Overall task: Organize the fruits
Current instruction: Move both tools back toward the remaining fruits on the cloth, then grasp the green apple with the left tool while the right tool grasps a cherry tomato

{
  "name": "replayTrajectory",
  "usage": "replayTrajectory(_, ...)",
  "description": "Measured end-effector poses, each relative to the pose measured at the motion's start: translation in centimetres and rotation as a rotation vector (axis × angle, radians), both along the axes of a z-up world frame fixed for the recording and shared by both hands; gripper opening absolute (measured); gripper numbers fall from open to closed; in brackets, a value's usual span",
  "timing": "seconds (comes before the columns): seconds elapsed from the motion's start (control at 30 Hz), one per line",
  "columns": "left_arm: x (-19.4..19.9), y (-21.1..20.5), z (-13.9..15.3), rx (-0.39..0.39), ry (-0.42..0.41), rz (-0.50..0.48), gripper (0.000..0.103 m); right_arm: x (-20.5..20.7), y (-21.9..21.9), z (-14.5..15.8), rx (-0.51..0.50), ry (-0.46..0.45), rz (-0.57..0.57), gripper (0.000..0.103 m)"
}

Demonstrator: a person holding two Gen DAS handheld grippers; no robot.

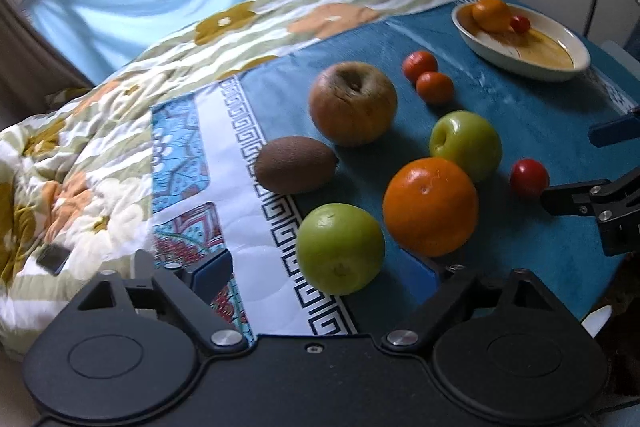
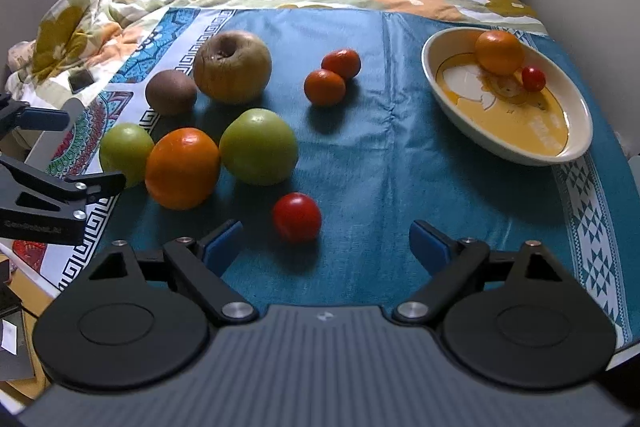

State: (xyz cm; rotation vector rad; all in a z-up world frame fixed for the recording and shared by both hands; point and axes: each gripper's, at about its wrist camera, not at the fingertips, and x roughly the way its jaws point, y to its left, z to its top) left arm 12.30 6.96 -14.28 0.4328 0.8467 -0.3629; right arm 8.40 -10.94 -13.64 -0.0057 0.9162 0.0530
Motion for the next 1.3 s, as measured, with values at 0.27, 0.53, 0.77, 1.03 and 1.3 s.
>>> replayTrajectory(0.27, 1.2, -0.3, -1.4, 0.000, 0.037, -0.075, 0.074, 0.8, 0.8, -1.3, 0.006, 0.038, -0.034, 0.090)
replayTrajectory(0.53, 1.4, -0.1, -1.7, -0.034, 0.063, -0.112, 0.058, 1.1, 1.1, -1.8, 0.020, 0.052, -0.060, 0.079)
replayTrajectory(0.77, 0.9, 0.3, -1.8, -0.015, 0.052, -0.121, 0.058, 1.6, 1.7, -2.0, 0.029, 0.047, -0.061, 0.072)
replayTrajectory(1.03, 0.7, 1.6, -1.7, -0.017, 0.054, -0.077, 0.057, 2.1, 2.3, -2.1, 0.021, 0.041, -0.058, 0.067)
replayTrajectory(1.3, 0.2, 2.9, -1.4, -0.038, 0.052, -0.001, 0.057, 2.5, 2.6, -2.2, 0.011, 0.043, -0.056, 0.049)
